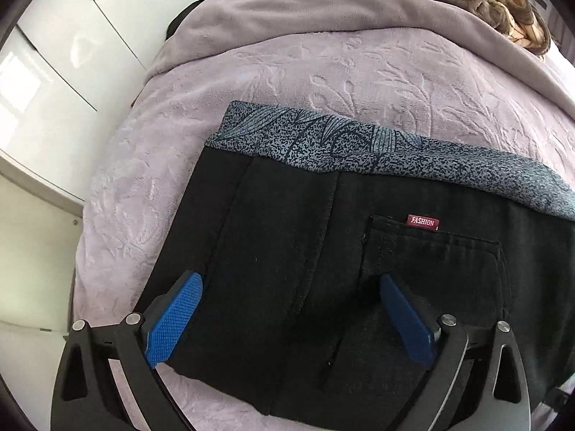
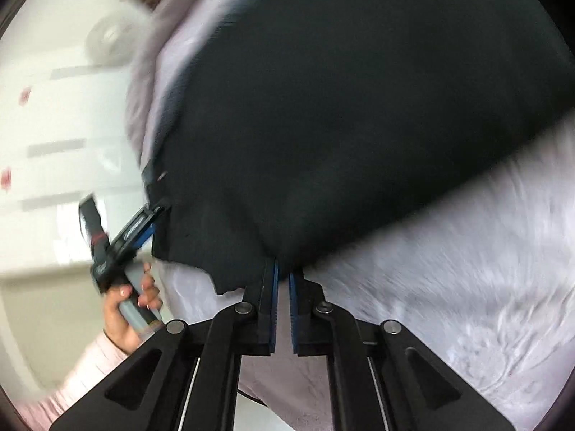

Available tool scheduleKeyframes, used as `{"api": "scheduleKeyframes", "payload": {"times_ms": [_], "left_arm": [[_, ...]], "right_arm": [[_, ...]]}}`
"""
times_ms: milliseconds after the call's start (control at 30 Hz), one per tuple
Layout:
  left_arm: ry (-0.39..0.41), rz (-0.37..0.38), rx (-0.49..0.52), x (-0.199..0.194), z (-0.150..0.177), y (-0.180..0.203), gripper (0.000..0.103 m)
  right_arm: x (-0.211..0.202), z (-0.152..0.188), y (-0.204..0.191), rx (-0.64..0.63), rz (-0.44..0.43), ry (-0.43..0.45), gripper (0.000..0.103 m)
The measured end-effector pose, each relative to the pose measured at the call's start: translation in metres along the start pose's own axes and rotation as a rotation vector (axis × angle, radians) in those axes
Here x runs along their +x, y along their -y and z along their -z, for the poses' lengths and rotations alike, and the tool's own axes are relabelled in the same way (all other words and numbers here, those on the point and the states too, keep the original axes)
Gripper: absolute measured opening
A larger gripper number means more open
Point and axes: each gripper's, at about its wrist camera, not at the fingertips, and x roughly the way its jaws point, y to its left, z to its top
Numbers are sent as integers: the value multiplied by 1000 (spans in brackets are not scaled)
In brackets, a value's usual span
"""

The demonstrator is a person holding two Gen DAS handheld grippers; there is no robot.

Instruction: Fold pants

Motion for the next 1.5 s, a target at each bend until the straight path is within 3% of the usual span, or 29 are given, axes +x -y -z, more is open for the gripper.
{"api": "scheduleKeyframes", "payload": {"times_ms": [67, 133, 167, 233, 267, 367, 433, 533, 600, 667, 700, 767, 833, 867, 900, 1033, 1100, 1133, 1200, 1367, 1500], "left_arm": [[-7, -5, 17, -10, -1, 2, 100], [12, 29, 40, -29, 1, 11, 100], [36, 66, 67, -42, 3, 20, 100], [71, 117, 125, -61, 6, 44, 100], [79, 140, 151, -67, 8, 57, 100], [96, 206, 253, -75, 18, 120, 100], [82, 208, 293, -67, 25, 149, 101], [-10, 123, 340, -33, 41, 171, 101], [-23, 130, 303, -29, 45, 160, 101], [-29, 86, 312, -36, 45, 154, 101], [-30, 67, 312, -40, 45, 151, 101], [-42, 75, 298, -51, 46, 152, 101], [-38, 78, 304, -62, 46, 164, 101], [-27, 80, 313, -69, 46, 175, 101], [-19, 85, 319, -73, 43, 187, 101], [-13, 151, 312, -87, 34, 240, 101], [-28, 179, 306, -88, 28, 268, 101], [-32, 190, 304, -87, 26, 280, 101], [-40, 190, 313, -83, 24, 300, 101], [-82, 127, 329, -74, 32, 327, 101], [-50, 116, 342, -97, 26, 335, 101]], "right_arm": [[-10, 1, -3, 9, -12, 0, 7], [-26, 4, -8, -37, 38, -10, 9], [-39, 5, -15, -84, 79, -4, 15], [-62, -1, -24, -156, 177, 55, 29], [-78, -6, -30, -202, 246, 105, 31], [-97, -28, -42, -266, 334, 212, 31], [-96, -45, -41, -269, 387, 241, 31], [-80, -71, -16, -256, 494, 183, 25], [-88, -73, 6, -216, 411, 174, 13], [-110, -72, 22, -132, 324, 172, 13], [-125, -71, 29, -99, 285, 184, 18], [-159, -72, 39, -76, 273, 239, 19], [-195, -79, 56, -40, 297, 322, 30], [-215, -84, 69, 1, 318, 374, 43], [-225, -89, 79, 39, 335, 411, 49], [-293, -113, 150, 274, 333, 557, 49], [-306, -123, 169, 314, 328, 581, 49], [-310, -130, 180, 323, 312, 580, 48], [-308, -137, 187, 323, 275, 555, 9], [-303, -126, 206, 367, 251, 517, 9], [-320, -113, 187, 307, 297, 538, 19]]}}
